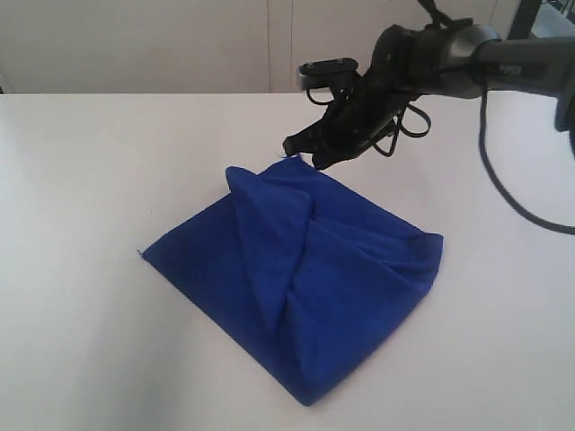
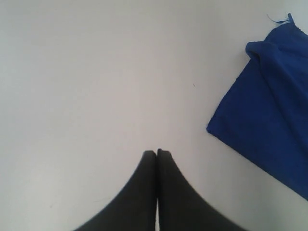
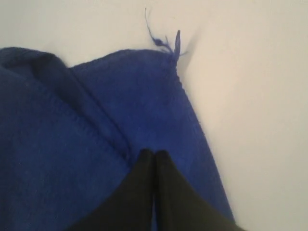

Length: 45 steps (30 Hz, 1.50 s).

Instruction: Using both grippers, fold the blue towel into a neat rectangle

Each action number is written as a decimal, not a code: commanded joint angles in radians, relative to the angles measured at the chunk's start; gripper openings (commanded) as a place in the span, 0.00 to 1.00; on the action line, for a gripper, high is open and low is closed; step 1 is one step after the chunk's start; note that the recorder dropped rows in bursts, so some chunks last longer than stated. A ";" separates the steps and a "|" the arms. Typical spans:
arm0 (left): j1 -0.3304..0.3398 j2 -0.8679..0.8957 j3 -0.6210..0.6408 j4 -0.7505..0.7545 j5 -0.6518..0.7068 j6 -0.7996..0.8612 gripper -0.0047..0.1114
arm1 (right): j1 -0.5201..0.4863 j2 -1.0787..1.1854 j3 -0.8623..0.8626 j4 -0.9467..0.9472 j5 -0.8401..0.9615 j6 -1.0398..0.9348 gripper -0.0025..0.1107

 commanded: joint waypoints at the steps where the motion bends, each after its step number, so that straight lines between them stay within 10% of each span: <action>1: 0.001 -0.008 0.002 -0.010 0.007 -0.006 0.04 | 0.000 0.089 -0.113 0.011 0.018 -0.028 0.02; 27: 0.001 -0.008 0.002 -0.010 0.007 -0.006 0.04 | -0.141 0.198 -0.170 -0.421 0.234 0.204 0.02; 37: 0.001 -0.008 0.002 -0.010 0.007 -0.006 0.04 | -0.232 0.136 -0.173 -0.423 0.214 0.248 0.02; 45: 0.001 -0.008 0.002 -0.010 0.007 -0.006 0.04 | -0.112 -0.083 -0.145 -0.198 0.298 0.134 0.02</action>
